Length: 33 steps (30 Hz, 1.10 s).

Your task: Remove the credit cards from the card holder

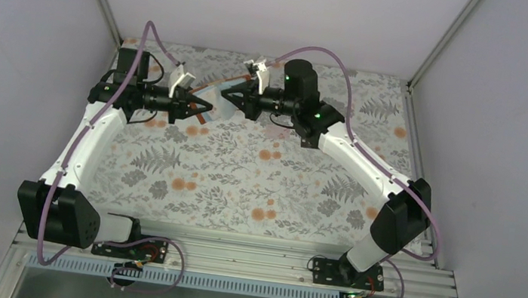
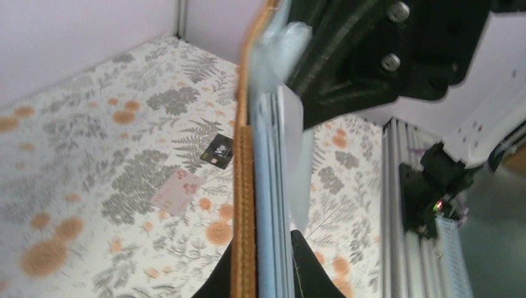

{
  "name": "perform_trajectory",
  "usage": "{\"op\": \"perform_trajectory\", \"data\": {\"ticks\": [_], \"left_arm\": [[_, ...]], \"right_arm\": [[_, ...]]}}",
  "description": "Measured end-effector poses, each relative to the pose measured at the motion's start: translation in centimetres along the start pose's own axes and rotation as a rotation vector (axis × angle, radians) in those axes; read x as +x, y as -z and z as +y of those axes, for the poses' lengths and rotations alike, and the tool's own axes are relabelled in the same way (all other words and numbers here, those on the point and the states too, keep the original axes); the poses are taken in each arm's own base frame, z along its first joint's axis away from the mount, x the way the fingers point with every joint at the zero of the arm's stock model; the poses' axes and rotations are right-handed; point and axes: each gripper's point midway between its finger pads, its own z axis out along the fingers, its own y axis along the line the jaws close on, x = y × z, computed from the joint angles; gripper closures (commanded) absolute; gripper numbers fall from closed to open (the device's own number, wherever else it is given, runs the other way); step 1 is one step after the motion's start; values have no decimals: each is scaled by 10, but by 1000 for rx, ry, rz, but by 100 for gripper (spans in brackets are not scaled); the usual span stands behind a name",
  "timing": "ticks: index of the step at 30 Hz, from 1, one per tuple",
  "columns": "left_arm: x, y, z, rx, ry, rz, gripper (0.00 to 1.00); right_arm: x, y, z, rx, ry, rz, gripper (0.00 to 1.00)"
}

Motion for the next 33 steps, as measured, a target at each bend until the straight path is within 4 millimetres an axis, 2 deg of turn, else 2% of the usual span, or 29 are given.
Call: {"op": "perform_trajectory", "data": {"ticks": [3,6,8,10,12,13,15,17,19,22,24,25,28,33], "left_arm": [[0,0,3,-14,-2,2,98],[2,-1,6,-31,2,14,98],[9,-1,17,-95,8,44,98],[18,1,38,-216,15,96,97],[30,6,68,-398,4,177,98],[39,11,90,-538,-15,248,98],[51,16,116,-711,-48,353,97],[66,18,137,-860,-75,475,98],[74,16,147,-923,-89,545,98],[81,9,154,-957,-96,605,98],[80,3,152,-928,-84,598,97],[79,-1,150,-907,-76,587,98],[71,-16,137,-800,-44,536,98],[54,-40,109,-606,-3,442,98]], "right_arm": [[1,1,2,-15,6,4,95],[2,7,-7,3,-1,4,76],[5,17,-24,71,-23,7,71],[6,31,-55,203,-58,6,68],[9,47,-88,356,-83,13,66],[13,55,-102,422,-94,24,66],[19,61,-112,477,-101,38,66],[25,58,-104,465,-91,49,65],[29,47,-81,374,-69,46,64],[26,25,-13,82,-25,-4,73],[25,17,16,-31,-15,-24,74],[21,15,24,-67,-15,-42,74],[11,16,29,-99,-29,-103,77],[7,13,24,-104,-94,-150,83]]}}
